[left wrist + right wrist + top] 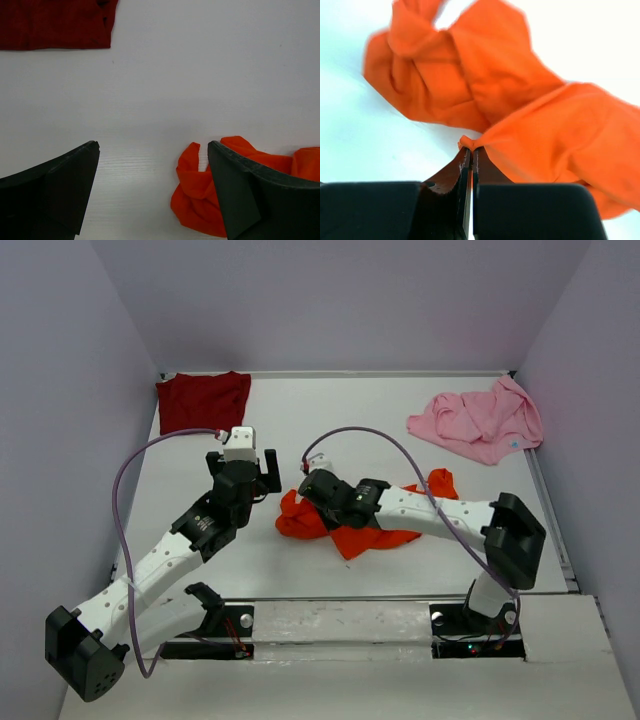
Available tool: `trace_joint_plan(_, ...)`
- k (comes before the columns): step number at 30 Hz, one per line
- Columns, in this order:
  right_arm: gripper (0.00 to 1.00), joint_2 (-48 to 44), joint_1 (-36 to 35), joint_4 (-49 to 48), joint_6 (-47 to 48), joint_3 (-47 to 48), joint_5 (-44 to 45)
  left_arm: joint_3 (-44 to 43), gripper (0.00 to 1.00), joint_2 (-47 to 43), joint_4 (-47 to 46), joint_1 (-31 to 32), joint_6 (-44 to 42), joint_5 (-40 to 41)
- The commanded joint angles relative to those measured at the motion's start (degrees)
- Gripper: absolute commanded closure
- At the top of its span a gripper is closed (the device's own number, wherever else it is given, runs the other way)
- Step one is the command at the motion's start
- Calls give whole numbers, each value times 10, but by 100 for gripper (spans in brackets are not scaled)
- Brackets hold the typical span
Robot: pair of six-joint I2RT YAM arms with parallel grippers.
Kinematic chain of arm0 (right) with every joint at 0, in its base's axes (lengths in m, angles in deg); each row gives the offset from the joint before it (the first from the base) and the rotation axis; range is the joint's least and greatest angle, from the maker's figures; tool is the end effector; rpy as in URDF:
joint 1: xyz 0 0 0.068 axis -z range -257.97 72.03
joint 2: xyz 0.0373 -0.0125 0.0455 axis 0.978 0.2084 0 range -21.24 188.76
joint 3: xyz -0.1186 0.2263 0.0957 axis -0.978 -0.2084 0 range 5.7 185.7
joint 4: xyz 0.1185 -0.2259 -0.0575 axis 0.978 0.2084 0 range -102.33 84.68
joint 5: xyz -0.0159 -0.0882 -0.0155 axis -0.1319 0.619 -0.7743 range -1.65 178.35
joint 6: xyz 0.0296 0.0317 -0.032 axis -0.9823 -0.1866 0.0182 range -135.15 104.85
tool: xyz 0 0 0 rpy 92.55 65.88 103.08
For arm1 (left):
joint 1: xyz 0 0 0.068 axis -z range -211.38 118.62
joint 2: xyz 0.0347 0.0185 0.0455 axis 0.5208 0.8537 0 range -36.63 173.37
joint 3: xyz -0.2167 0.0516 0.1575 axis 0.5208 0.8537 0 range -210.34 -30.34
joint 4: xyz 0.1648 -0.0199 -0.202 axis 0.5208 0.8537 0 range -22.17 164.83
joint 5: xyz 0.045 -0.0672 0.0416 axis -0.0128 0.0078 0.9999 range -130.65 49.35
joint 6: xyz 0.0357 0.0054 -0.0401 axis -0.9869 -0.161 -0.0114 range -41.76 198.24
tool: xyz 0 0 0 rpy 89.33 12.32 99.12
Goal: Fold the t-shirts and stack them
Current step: Flatten out the tshirt
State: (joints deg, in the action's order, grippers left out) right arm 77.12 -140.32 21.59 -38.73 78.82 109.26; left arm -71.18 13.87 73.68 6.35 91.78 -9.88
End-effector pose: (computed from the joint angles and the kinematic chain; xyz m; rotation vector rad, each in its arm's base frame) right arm 0.1787 0.3136 0.2324 -0.7106 2.4036 0.1327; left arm 0.1728 -0.1108 0.3072 0.0089 1.8048 -0.1429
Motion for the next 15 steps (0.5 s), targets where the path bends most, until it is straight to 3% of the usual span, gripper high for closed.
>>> trace_joint_plan(1, 100, -91, -4, 66, 18, 76, 105, -4, 1, -9, -13, -4, -2, 4)
trace_joint_plan(8, 100, -207, -4, 114, 64, 163, 243, -3, 1, -13, -12, -4, 0, 4)
trace_joint_plan(15, 100, -256, 13, 113, 127, 229, 383, -4, 1, -17, -9, -4, 3, -1)
